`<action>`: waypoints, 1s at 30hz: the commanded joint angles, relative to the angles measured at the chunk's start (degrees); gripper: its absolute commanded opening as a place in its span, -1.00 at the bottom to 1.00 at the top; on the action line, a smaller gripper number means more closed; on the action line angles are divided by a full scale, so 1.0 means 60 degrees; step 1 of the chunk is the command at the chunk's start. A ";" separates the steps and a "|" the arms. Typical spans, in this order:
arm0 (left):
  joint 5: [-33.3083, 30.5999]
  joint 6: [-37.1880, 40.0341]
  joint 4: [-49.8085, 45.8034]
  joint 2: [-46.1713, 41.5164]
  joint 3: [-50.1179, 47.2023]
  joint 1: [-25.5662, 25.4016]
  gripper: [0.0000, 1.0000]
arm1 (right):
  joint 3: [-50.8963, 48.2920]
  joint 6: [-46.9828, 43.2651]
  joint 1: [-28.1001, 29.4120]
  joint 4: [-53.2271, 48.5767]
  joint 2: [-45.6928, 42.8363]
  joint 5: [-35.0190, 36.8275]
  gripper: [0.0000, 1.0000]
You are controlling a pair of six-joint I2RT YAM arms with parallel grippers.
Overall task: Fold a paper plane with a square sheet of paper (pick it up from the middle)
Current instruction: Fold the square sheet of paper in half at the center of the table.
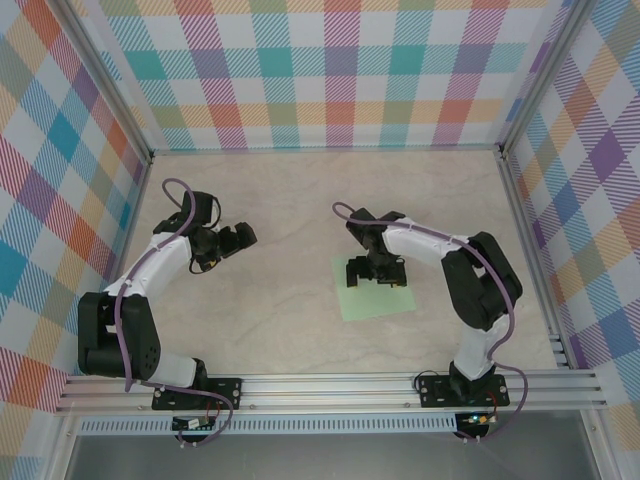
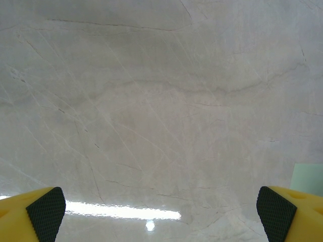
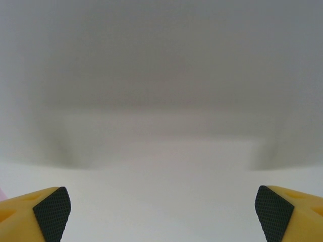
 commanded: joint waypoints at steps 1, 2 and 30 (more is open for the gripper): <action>0.0177 0.0060 -0.0179 0.0060 0.0312 0.0117 1.00 | -0.0034 0.0212 0.0091 -0.0108 0.0347 -0.0146 0.93; 0.0179 0.0058 -0.0181 0.0061 0.0309 0.0117 1.00 | -0.0035 0.0215 0.0105 -0.0082 0.0428 -0.0151 0.92; 0.0692 -0.0286 0.0157 0.0120 0.0080 -0.0154 1.00 | -0.0935 0.1038 0.0122 0.2321 -0.1314 -0.1835 -0.38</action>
